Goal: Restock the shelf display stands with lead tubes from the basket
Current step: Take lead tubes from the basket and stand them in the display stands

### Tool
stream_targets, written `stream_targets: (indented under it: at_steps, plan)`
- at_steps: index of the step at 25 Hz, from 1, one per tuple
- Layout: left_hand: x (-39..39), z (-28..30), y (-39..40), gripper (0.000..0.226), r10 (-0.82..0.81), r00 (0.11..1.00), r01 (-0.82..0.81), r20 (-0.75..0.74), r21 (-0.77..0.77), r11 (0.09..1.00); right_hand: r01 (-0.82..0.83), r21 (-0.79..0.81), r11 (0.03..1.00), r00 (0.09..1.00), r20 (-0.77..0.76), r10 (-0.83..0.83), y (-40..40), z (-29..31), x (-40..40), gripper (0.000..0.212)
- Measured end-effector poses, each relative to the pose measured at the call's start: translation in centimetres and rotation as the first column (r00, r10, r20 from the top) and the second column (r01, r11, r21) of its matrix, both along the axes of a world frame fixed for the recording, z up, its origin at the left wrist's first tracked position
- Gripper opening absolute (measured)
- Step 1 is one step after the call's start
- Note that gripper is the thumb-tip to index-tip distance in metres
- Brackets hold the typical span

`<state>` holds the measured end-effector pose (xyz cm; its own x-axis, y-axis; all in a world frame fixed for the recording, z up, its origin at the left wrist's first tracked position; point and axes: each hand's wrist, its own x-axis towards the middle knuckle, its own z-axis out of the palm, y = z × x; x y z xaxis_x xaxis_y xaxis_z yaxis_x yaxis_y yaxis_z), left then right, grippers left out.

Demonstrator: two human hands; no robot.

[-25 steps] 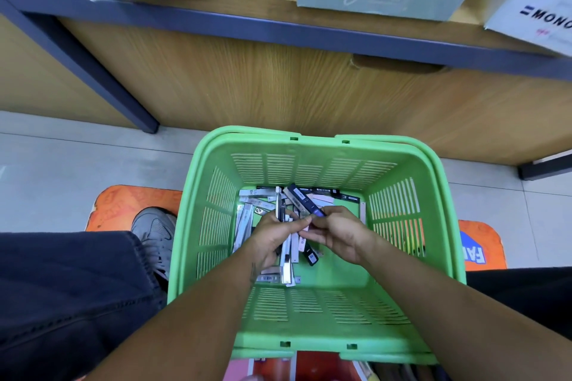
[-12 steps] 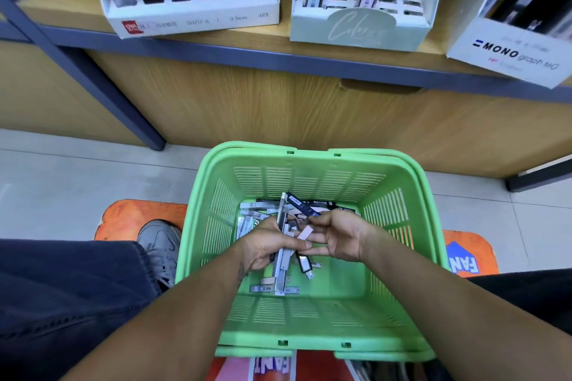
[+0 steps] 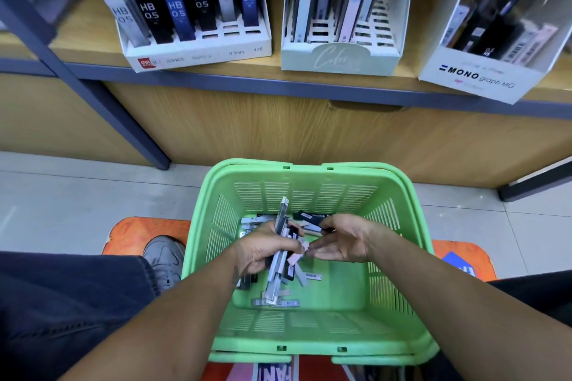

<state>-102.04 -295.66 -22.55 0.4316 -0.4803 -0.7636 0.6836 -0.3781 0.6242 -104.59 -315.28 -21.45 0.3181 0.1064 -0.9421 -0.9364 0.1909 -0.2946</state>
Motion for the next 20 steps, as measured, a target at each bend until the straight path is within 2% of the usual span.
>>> stream_targets:
  at_steps: [2,6,8,9,11,14,17,20]
  plan:
    - [0.6,0.6,0.4,0.047,0.006,1.000,-0.006,-0.010,0.042,0.999,-0.057,0.007,0.998,0.997,0.048,0.057,0.4,0.6,0.1,0.017]
    - [2.3,1.4,1.1,0.108,0.004,0.999,-0.002,-0.047,0.041,0.999,-0.246,-0.160,0.956,0.948,0.164,0.271,0.2,1.9,0.8,0.018]
    - [3.1,3.0,1.3,0.121,-0.018,0.999,0.019,-0.029,0.029,0.999,-0.315,-0.230,0.921,0.892,0.259,0.370,-0.6,3.6,1.1,0.017]
    - [3.3,4.5,1.3,0.112,-0.011,1.000,0.011,-0.016,0.009,1.000,-0.355,-0.259,0.898,0.852,0.305,0.425,-0.9,4.7,1.3,0.015]
    - [3.8,7.7,1.4,0.073,-0.039,0.999,0.039,0.019,-0.018,0.999,-0.376,-0.300,0.877,0.789,0.392,0.472,-1.5,7.2,1.7,0.009]
    - [5.0,12.3,1.1,0.028,-0.087,0.988,0.096,0.131,-0.069,0.993,-0.308,-0.377,0.874,0.717,0.512,0.473,-2.2,11.3,2.9,0.004]
    - [6.4,18.1,1.0,0.020,-0.097,0.959,0.120,0.265,-0.071,0.990,-0.180,-0.364,0.914,0.638,0.663,0.391,-2.3,15.4,3.6,0.008]
    - [7.9,23.5,1.6,0.018,-0.101,0.933,0.128,0.345,-0.057,0.990,-0.130,-0.293,0.947,0.576,0.755,0.313,-1.6,19.3,3.9,0.015]
